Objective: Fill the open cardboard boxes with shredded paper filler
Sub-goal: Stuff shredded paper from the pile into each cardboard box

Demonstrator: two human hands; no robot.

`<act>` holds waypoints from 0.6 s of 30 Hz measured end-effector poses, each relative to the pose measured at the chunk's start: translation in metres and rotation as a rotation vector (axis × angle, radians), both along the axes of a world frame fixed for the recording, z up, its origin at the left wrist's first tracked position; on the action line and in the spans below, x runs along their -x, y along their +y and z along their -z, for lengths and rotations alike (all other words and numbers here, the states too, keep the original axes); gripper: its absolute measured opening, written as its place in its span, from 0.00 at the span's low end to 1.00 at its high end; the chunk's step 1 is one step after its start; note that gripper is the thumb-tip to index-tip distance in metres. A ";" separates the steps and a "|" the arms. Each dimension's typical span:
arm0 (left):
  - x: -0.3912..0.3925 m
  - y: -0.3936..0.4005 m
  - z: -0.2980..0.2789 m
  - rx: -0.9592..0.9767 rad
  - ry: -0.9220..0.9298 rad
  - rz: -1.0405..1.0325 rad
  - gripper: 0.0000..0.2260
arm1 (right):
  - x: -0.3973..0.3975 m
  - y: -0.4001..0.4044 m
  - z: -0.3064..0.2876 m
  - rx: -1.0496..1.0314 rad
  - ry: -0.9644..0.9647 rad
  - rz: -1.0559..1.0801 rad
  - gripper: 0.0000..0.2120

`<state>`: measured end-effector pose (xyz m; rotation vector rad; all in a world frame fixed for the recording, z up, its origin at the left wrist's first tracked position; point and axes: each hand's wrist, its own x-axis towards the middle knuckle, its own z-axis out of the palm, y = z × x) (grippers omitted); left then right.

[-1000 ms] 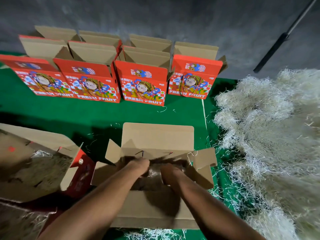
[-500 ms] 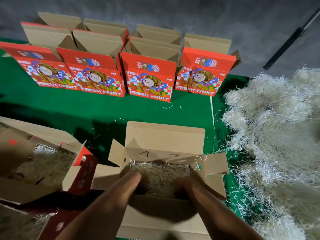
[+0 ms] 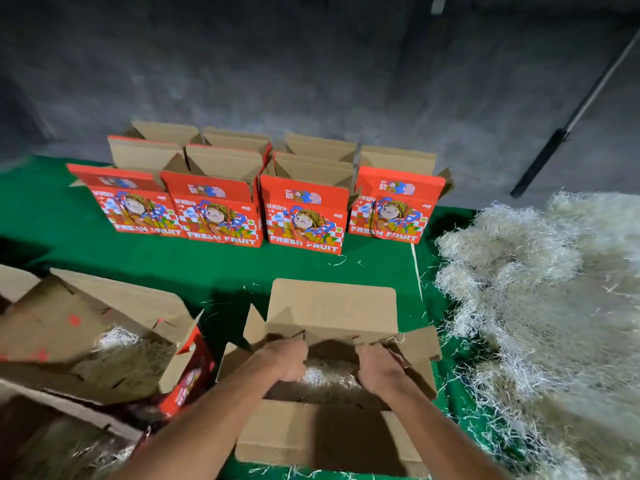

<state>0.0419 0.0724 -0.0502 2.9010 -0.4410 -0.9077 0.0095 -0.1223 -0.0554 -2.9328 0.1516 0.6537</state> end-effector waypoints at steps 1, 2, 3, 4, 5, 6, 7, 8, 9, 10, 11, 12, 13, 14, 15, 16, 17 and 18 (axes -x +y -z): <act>0.000 0.003 -0.009 0.042 -0.060 -0.008 0.08 | 0.006 -0.002 -0.010 0.024 -0.101 -0.021 0.14; 0.006 0.006 -0.021 0.063 -0.128 0.001 0.07 | 0.011 -0.007 -0.015 0.048 -0.187 -0.041 0.15; 0.010 0.011 -0.027 0.073 -0.217 0.026 0.07 | 0.018 -0.012 -0.019 0.062 -0.275 -0.049 0.17; 0.014 0.018 -0.032 0.067 -0.340 0.070 0.06 | 0.024 -0.018 -0.022 0.088 -0.340 -0.059 0.20; 0.019 0.023 -0.036 0.052 -0.446 0.116 0.08 | 0.032 -0.024 -0.023 0.119 -0.405 -0.070 0.23; 0.023 0.029 -0.036 0.011 -0.543 0.150 0.12 | 0.039 -0.029 -0.024 0.154 -0.443 -0.066 0.24; 0.028 0.033 -0.039 -0.022 -0.626 0.150 0.16 | 0.046 -0.033 -0.023 0.172 -0.480 -0.051 0.25; 0.032 0.037 -0.041 -0.041 -0.685 0.115 0.20 | 0.051 -0.038 -0.023 0.180 -0.512 -0.019 0.25; 0.037 0.041 -0.040 -0.056 -0.728 0.049 0.24 | 0.056 -0.043 -0.022 0.173 -0.539 0.027 0.26; 0.041 0.046 -0.039 -0.066 -0.761 -0.028 0.27 | 0.059 -0.049 -0.021 0.157 -0.540 0.083 0.29; 0.047 0.050 -0.039 -0.060 -0.767 -0.120 0.30 | 0.062 -0.054 -0.020 0.124 -0.521 0.158 0.34; 0.053 0.052 -0.037 -0.030 -0.773 -0.200 0.32 | 0.065 -0.058 -0.020 0.055 -0.498 0.233 0.40; 0.058 0.053 -0.037 0.007 -0.759 -0.276 0.33 | 0.067 -0.061 -0.019 -0.045 -0.483 0.308 0.44; 0.062 0.054 -0.036 0.061 -0.756 -0.349 0.34 | 0.069 -0.063 -0.019 -0.184 -0.477 0.380 0.47; 0.065 0.053 -0.038 0.098 -0.727 -0.407 0.34 | 0.072 -0.063 -0.019 -0.326 -0.468 0.445 0.47; 0.068 0.053 -0.040 0.120 -0.715 -0.454 0.33 | 0.077 -0.064 -0.019 -0.429 -0.445 0.496 0.46; 0.069 0.054 -0.043 0.125 -0.704 -0.481 0.31 | 0.080 -0.065 -0.018 -0.487 -0.432 0.528 0.45; 0.069 0.056 -0.045 0.137 -0.703 -0.497 0.28 | 0.083 -0.066 -0.017 -0.507 -0.422 0.552 0.42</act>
